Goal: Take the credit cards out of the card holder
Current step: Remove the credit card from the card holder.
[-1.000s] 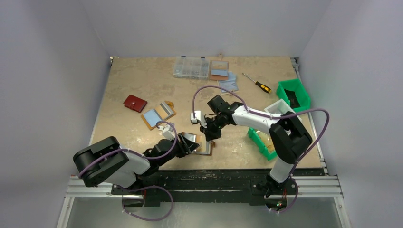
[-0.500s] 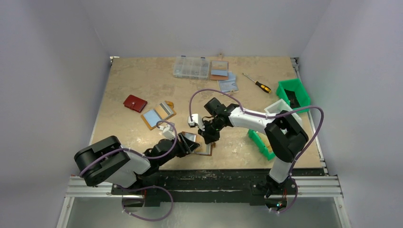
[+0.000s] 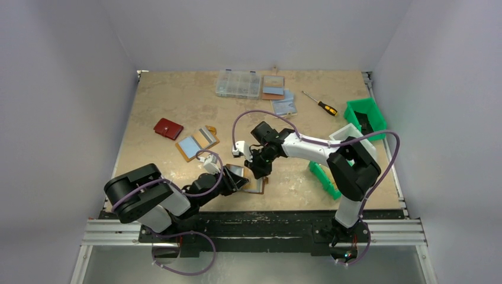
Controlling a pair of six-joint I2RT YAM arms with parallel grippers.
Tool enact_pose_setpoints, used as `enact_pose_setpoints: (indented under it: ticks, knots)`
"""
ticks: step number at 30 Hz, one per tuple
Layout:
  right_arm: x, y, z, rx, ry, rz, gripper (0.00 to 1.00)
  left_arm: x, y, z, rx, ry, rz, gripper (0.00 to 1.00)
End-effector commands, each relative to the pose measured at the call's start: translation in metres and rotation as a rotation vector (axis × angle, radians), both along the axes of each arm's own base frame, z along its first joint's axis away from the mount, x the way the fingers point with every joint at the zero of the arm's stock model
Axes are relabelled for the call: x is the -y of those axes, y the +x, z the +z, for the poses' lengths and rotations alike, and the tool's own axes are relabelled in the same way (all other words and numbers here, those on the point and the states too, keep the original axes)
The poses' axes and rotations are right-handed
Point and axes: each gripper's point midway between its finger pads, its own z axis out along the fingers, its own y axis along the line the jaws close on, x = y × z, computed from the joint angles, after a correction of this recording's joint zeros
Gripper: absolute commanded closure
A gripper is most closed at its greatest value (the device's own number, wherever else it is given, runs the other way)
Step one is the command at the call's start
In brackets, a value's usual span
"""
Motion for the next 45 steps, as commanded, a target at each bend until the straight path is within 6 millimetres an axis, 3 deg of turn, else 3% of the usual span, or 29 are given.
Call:
enact_pose_setpoints:
  ticks: [1, 12, 18, 31, 45]
  knots:
    - [-0.015, 0.000, -0.012, 0.008, -0.005, 0.028, 0.89, 0.001, 0.000, 0.003, 0.012, -0.026, -0.006, 0.62]
    - [-0.030, -0.016, -0.014, -0.112, 0.040, 0.031, 0.85, -0.002, 0.002, 0.003, 0.013, -0.033, 0.001, 0.78]
    - [-0.035, -0.022, -0.013, -0.162, 0.058, 0.026, 0.83, -0.001, 0.002, 0.003, 0.021, -0.035, -0.007, 1.00]
    - [-0.021, 0.009, -0.003, -0.075, 0.048, -0.061, 0.73, -0.015, -0.002, 0.000, 0.030, -0.031, 0.015, 1.00]
    - [-0.018, 0.007, -0.021, -0.107, 0.004, -0.084, 0.83, -0.008, -0.006, 0.012, 0.062, -0.071, -0.031, 1.00]
